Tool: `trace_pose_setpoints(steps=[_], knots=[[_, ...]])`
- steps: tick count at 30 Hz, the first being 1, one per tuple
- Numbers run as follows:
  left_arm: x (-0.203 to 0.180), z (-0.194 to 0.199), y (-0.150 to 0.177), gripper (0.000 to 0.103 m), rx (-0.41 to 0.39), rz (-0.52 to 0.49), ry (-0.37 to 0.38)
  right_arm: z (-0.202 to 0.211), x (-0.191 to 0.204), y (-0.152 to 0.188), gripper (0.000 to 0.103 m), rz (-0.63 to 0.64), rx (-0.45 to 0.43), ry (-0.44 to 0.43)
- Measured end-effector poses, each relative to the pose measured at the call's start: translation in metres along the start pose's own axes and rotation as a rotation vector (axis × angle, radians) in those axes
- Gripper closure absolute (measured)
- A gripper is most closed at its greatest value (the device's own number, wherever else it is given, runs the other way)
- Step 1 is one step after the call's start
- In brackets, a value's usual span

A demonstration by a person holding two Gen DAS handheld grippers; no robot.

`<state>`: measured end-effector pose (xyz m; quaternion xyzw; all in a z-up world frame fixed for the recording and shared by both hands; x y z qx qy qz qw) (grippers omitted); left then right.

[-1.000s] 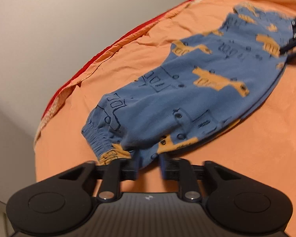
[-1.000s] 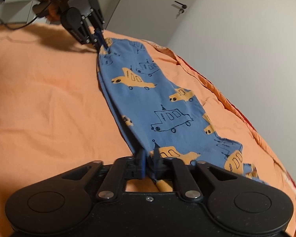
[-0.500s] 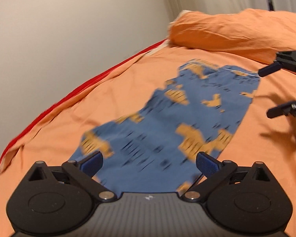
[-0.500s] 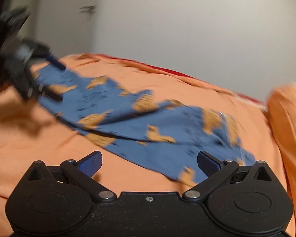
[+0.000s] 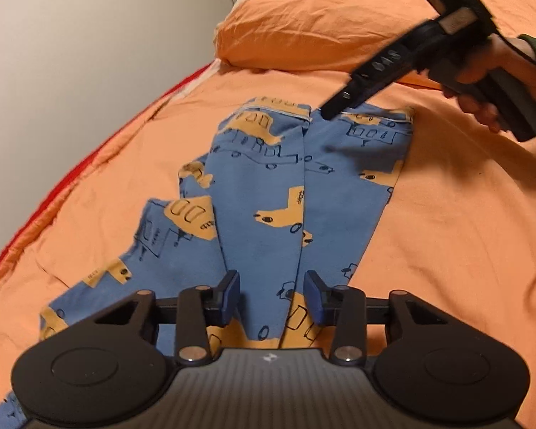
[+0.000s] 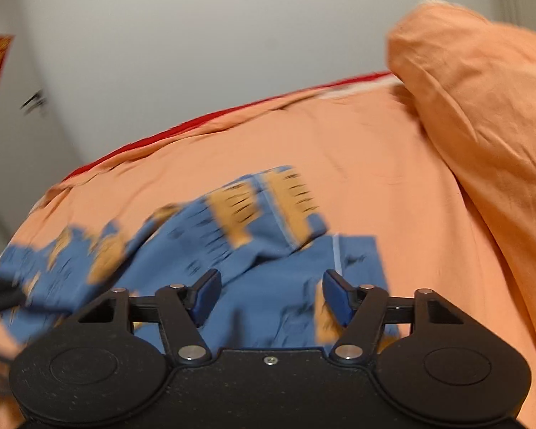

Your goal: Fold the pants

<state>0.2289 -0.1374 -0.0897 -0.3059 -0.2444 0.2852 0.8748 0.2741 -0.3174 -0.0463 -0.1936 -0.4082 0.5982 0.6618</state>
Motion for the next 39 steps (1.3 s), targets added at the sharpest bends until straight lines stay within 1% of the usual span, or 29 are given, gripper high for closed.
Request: trace_pose_setpoints(steps=[2,5,7,8,9,10,11,12,13,14,16,20,23,26,28,30,34,36,39], knots=[[-0.002,-0.003,0.003,0.058,0.025,-0.007,0.020,-0.017,-0.007,-0.005,0.037,-0.049,0.019,0.004],[-0.003,-0.007,0.004,0.058,0.046,-0.020,0.026,-0.035,-0.017,-0.014,0.037,-0.118,0.030,0.011],[0.000,-0.009,0.002,0.067,0.059,0.016,0.040,-0.041,-0.022,-0.020,0.037,-0.166,0.029,0.008],[0.001,-0.010,0.002,0.070,0.065,0.035,0.048,-0.045,-0.026,-0.024,0.042,-0.187,0.025,0.011],[0.002,-0.010,0.002,0.077,0.067,0.044,0.049,-0.047,-0.029,-0.027,0.047,-0.205,0.022,0.016],[0.002,-0.011,0.001,0.084,0.069,0.045,0.045,-0.050,-0.030,-0.029,0.061,-0.218,0.023,0.022],[0.002,-0.010,0.001,0.088,0.071,0.043,0.042,-0.053,-0.032,-0.030,0.073,-0.230,0.030,0.026],[0.002,-0.011,0.001,0.096,0.073,0.043,0.038,-0.055,-0.034,-0.031,0.077,-0.242,0.038,0.035],[0.002,-0.010,0.000,0.099,0.075,0.042,0.034,-0.056,-0.035,-0.031,0.086,-0.254,0.043,0.039],[0.002,-0.009,-0.001,0.100,0.074,0.044,0.030,-0.057,-0.037,-0.032,0.092,-0.263,0.043,0.035],[0.003,-0.006,-0.002,0.102,0.068,0.056,0.025,-0.053,-0.037,-0.035,0.094,-0.268,0.032,0.026],[0.009,0.003,-0.006,0.103,0.042,0.100,0.023,-0.031,-0.033,-0.047,0.097,-0.214,-0.015,0.020],[0.010,0.016,-0.010,0.103,0.008,0.135,0.047,0.000,-0.030,-0.057,0.097,-0.168,-0.053,0.010],[0.003,0.026,-0.012,0.103,-0.014,0.115,0.067,0.037,-0.033,-0.055,0.098,-0.110,-0.076,0.027],[-0.006,0.025,-0.010,0.103,-0.009,0.082,0.074,0.056,-0.041,-0.042,0.098,-0.095,-0.075,0.053],[-0.012,0.021,-0.006,0.103,0.004,0.047,0.069,0.064,-0.049,-0.024,0.098,-0.087,-0.058,0.075],[-0.015,0.011,0.001,0.103,0.032,0.044,0.067,0.058,-0.057,0.013,0.098,-0.087,-0.019,0.120],[-0.016,0.011,0.003,0.103,0.042,0.047,0.066,0.057,-0.058,0.025,0.098,-0.090,-0.020,0.133],[-0.017,0.013,0.006,0.103,0.049,0.028,0.063,0.062,-0.057,0.031,0.098,-0.077,-0.036,0.143]])
Point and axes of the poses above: each gripper's, at about its wrist camera, not at the fingertips, and z roughly against the way its jaws point, x to its left, y to its underside, the point moved 8 cm from there along -z, roughly the way its jaws point, and after that the axes turned 4 degrees about -x, right-handed, at the moved point
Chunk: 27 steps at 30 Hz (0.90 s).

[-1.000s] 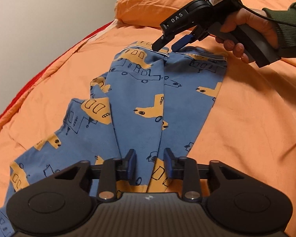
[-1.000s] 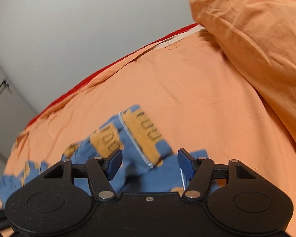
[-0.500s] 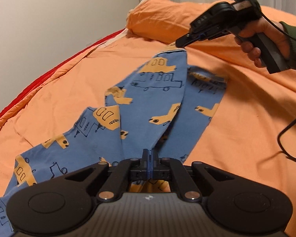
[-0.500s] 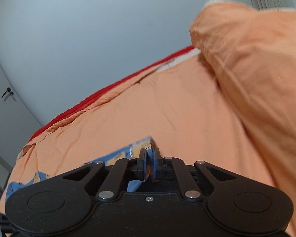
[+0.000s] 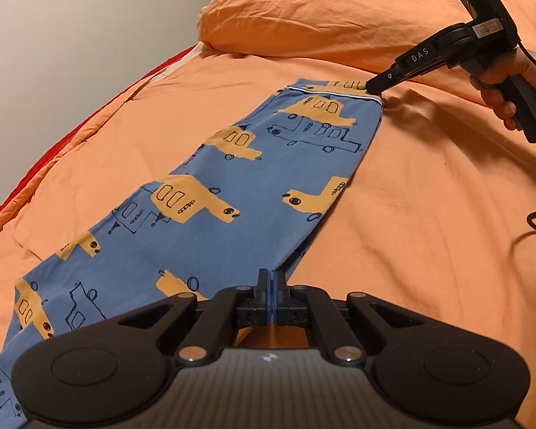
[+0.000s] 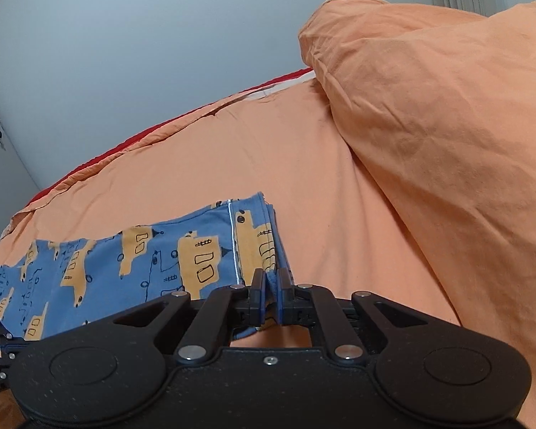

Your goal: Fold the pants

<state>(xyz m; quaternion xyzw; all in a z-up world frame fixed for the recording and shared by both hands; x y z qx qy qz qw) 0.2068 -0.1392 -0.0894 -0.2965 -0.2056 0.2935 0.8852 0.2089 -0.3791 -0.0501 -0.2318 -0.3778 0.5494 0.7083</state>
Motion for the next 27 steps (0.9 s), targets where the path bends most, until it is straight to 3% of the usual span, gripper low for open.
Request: trace_pose_setpoints(steps=[6,8,9,11,12,13,16,19,21,23,25,27], knots=[[0.002,-0.007,0.003,0.101,0.009,0.000,-0.001,-0.004,0.003,0.011,0.097,0.060,-0.028,0.028],[0.003,-0.004,0.002,0.098,-0.002,0.024,0.008,-0.003,0.004,0.011,0.088,0.077,-0.045,0.013],[0.003,0.000,0.001,0.091,-0.017,0.052,0.019,-0.002,0.004,0.011,0.084,0.082,-0.051,-0.001],[0.008,0.008,0.000,0.061,-0.044,0.128,0.040,0.003,0.004,0.008,0.069,0.089,-0.072,-0.015],[0.013,0.012,0.000,0.038,-0.061,0.162,0.029,0.007,0.004,0.005,0.065,0.106,-0.090,-0.015],[0.018,0.017,0.001,0.028,-0.079,0.194,0.006,0.010,0.005,0.003,0.059,0.130,-0.112,-0.009],[0.038,0.019,0.012,0.028,-0.064,0.264,-0.060,0.012,0.014,0.005,0.049,0.214,-0.145,-0.004],[0.054,0.011,0.037,0.027,0.041,0.292,-0.132,-0.008,0.016,0.024,0.044,0.330,-0.075,0.066],[0.062,0.020,0.044,0.026,0.022,0.332,-0.111,-0.010,0.014,0.027,0.043,0.307,-0.080,0.063],[0.075,0.033,0.043,0.026,-0.005,0.360,-0.123,-0.004,0.017,0.021,0.035,0.324,-0.113,0.069],[0.099,0.046,0.040,0.021,-0.034,0.367,-0.163,0.002,0.029,0.011,0.024,0.370,-0.165,0.053],[0.128,0.052,0.036,0.017,-0.043,0.356,-0.233,0.000,0.052,0.000,0.017,0.398,-0.184,-0.018]])
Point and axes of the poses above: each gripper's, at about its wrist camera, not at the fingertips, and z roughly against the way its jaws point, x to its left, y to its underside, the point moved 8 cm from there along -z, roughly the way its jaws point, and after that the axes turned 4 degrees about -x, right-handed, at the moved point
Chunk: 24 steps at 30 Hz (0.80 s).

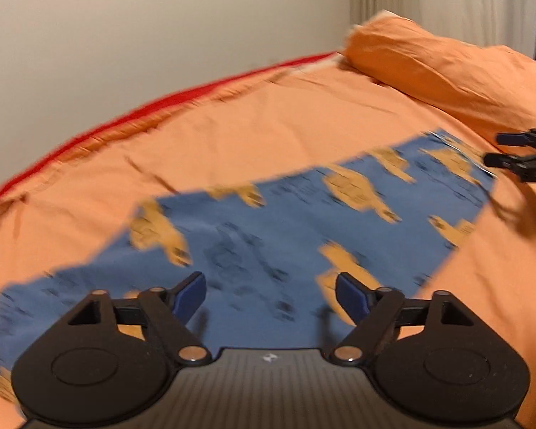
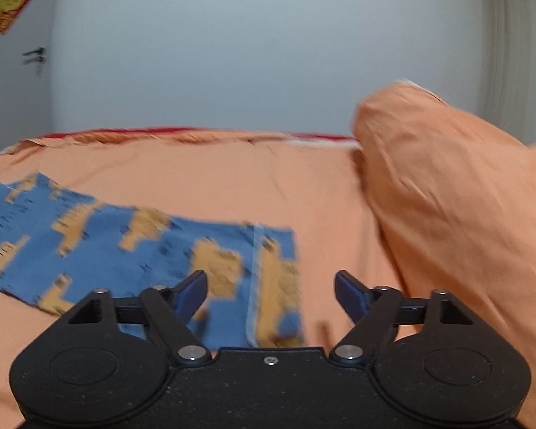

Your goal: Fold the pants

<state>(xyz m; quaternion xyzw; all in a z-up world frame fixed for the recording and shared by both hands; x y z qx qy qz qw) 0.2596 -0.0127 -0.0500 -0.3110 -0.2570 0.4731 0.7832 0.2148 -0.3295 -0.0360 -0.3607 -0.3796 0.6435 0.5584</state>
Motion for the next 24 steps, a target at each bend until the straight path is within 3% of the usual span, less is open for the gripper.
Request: trace_pose_setpoints(steps=[3,6,8,11,13,14,15,16,17,19,20,24], knots=[[0.040,-0.019,-0.023,0.016,0.001,-0.011,-0.090,-0.030,0.041,-0.021,0.014,0.010,0.016,-0.184],[0.079,-0.050,-0.033,0.015,0.062,0.002,-0.121,-0.070,0.087,-0.039,0.014,0.036,0.062,-0.394],[0.099,-0.066,-0.034,0.015,0.095,0.036,-0.106,-0.095,0.117,-0.051,0.015,0.067,0.093,-0.511],[0.119,-0.088,-0.036,0.016,0.126,0.102,-0.046,-0.131,0.154,-0.066,0.018,0.118,0.153,-0.613],[0.123,-0.101,-0.035,0.026,0.153,0.140,0.012,-0.151,0.176,-0.072,0.021,0.130,0.208,-0.677],[0.124,-0.107,-0.035,0.032,0.164,0.145,0.029,-0.158,0.185,-0.073,0.026,0.141,0.235,-0.700],[0.124,-0.112,-0.034,0.054,0.170,0.140,0.041,-0.164,0.193,-0.073,0.033,0.158,0.260,-0.713],[0.121,-0.115,-0.034,0.084,0.173,0.129,0.055,-0.167,0.199,-0.073,0.054,0.180,0.274,-0.714],[0.118,-0.117,-0.033,0.089,0.175,0.118,0.064,-0.168,0.204,-0.071,0.079,0.203,0.284,-0.712],[0.112,-0.113,-0.037,0.094,0.144,0.067,0.035,-0.165,0.212,-0.069,0.087,0.245,0.282,-0.709],[0.109,-0.108,-0.041,0.095,0.111,0.042,0.017,-0.163,0.213,-0.068,0.096,0.260,0.276,-0.700],[0.101,-0.097,-0.051,0.096,0.024,0.001,-0.032,-0.155,0.209,-0.073,0.096,0.290,0.215,-0.646]])
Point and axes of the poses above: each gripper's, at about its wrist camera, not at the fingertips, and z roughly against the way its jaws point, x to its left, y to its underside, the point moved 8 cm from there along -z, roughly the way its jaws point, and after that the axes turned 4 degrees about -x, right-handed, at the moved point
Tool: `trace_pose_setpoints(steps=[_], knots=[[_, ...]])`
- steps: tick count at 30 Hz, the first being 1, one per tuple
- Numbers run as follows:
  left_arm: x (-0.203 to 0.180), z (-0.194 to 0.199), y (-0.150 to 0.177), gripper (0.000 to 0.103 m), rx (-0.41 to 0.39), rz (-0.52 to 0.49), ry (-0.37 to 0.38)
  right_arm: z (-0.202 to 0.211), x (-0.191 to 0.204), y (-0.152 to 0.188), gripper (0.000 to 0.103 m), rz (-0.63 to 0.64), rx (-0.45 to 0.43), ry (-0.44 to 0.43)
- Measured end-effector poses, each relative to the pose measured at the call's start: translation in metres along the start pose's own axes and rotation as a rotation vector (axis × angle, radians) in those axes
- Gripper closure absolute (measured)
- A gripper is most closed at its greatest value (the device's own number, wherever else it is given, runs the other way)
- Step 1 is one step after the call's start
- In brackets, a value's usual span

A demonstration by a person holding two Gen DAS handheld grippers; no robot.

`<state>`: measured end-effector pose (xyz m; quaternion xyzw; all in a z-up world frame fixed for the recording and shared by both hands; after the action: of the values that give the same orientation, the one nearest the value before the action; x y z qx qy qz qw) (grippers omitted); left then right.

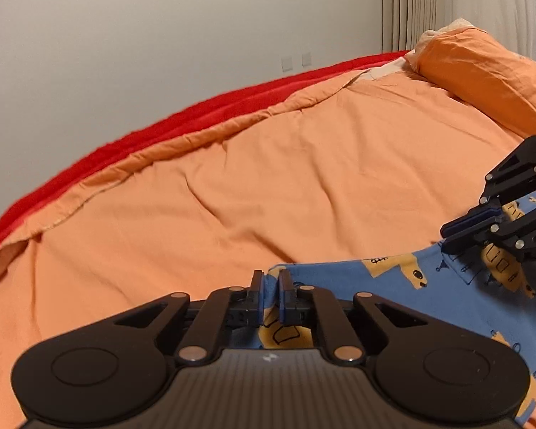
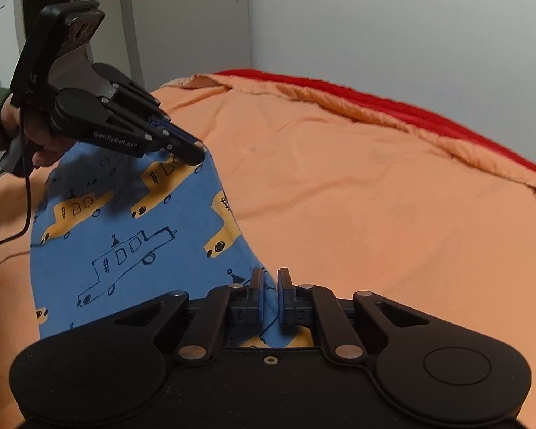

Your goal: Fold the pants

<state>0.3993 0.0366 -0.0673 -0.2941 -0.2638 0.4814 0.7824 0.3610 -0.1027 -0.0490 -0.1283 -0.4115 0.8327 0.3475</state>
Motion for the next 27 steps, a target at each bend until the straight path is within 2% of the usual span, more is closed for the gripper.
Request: trace_pose_setpoints(steps=[2,4,6,7,8,9,10,11,13,14,17,19,22,25,27], knots=[[-0.006,-0.014,0.009,0.096,0.015,-0.056,-0.029,-0.008,0.005,0.007,0.095,0.032,0.021,0.024],[-0.010,-0.026,0.019,0.094,0.029,-0.069,-0.057,-0.013,0.006,0.013,0.091,0.036,0.021,0.053],[-0.010,-0.019,0.019,0.091,-0.012,-0.045,-0.067,-0.009,0.003,0.009,0.074,0.008,0.008,0.086],[-0.007,-0.012,0.018,0.083,-0.027,-0.019,-0.065,-0.004,0.003,0.007,0.062,0.006,-0.006,0.120],[-0.003,-0.002,0.018,0.075,-0.045,0.008,-0.068,0.004,0.005,0.003,0.058,0.023,-0.032,0.147],[0.006,0.012,0.018,0.057,-0.077,0.036,-0.079,0.013,0.010,0.000,0.057,0.041,-0.062,0.155],[0.014,0.028,0.019,0.044,-0.120,0.058,-0.090,0.022,0.016,-0.003,0.049,0.049,-0.086,0.153],[0.023,0.046,0.022,0.040,-0.163,0.071,-0.103,0.031,0.024,-0.004,0.037,0.049,-0.112,0.143],[0.047,0.081,0.033,0.021,-0.222,0.080,-0.148,0.043,0.039,-0.001,0.027,0.033,-0.151,0.113],[0.061,0.094,0.042,0.017,-0.228,0.079,-0.180,0.046,0.049,0.001,0.027,0.022,-0.163,0.091],[0.111,0.119,0.075,0.014,-0.176,0.126,-0.284,0.045,0.073,0.013,0.026,-0.020,-0.177,0.037],[0.142,0.127,0.101,0.017,-0.141,0.215,-0.293,0.039,0.083,0.021,0.025,-0.053,-0.169,0.019],[0.172,0.128,0.132,0.021,-0.087,0.333,-0.258,0.027,0.091,0.034,0.024,-0.092,-0.133,0.005],[0.186,0.128,0.147,0.021,-0.097,0.471,-0.173,0.020,0.095,0.037,0.021,-0.074,-0.120,0.015],[0.188,0.120,0.150,0.022,-0.091,0.506,-0.140,0.020,0.097,0.038,0.019,-0.069,-0.115,0.014]])
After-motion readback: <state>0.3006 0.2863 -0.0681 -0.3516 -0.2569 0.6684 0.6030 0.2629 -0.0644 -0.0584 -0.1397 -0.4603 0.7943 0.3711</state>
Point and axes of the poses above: each gripper's, at about its wrist camera, not at the fingertips, and z roughly against the way its jaws point, x to its left, y to its underside, the point moved 8 cm from there along -z, roughly the way its jaws point, and after that the axes turned 4 degrees about -x, right-handed, at the moved point
